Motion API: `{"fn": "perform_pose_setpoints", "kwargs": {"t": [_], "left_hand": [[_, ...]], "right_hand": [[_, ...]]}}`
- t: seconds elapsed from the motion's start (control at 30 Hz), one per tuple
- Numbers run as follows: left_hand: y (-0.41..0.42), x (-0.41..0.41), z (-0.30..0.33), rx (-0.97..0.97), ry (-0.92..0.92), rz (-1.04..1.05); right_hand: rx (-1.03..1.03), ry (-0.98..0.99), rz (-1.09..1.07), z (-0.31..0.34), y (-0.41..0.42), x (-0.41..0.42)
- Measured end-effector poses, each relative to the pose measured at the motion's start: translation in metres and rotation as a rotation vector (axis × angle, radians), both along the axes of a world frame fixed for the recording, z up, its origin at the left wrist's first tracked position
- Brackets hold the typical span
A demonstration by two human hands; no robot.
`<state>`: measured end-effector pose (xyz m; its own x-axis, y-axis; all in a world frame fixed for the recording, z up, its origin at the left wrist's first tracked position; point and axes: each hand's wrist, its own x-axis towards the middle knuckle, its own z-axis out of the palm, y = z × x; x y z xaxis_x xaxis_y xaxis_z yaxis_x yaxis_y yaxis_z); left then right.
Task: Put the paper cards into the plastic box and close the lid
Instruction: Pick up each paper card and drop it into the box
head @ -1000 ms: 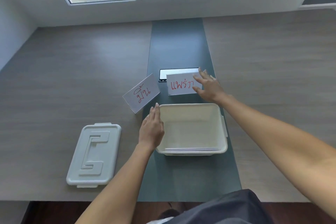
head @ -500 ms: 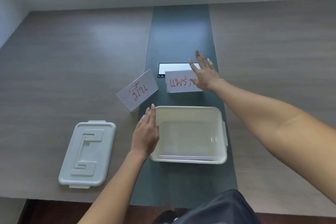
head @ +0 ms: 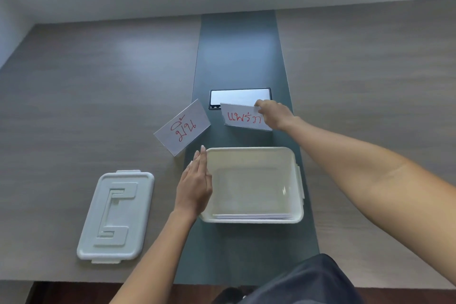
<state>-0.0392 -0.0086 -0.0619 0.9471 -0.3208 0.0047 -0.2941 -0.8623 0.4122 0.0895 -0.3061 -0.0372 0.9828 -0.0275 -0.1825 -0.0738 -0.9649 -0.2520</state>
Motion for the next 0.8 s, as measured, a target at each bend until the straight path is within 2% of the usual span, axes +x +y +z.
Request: {"fn": "perform_pose_setpoints", "kwargs": {"t": [0.23, 0.5, 0.8], "left_hand": [[-0.001, 0.0, 0.0, -0.016, 0.016, 0.003], [-0.001, 0.001, 0.002, -0.02, 0.019, -0.006], [0.001, 0.0, 0.005, -0.036, 0.03, -0.017]], "right_hand": [[0.156, -0.028, -0.06, 0.042, -0.001, -0.021], [0.207, -0.288, -0.022, 0.117, 0.001, -0.061], [0.343, -0.166, 0.048, 0.155, 0.015, -0.12]]}}
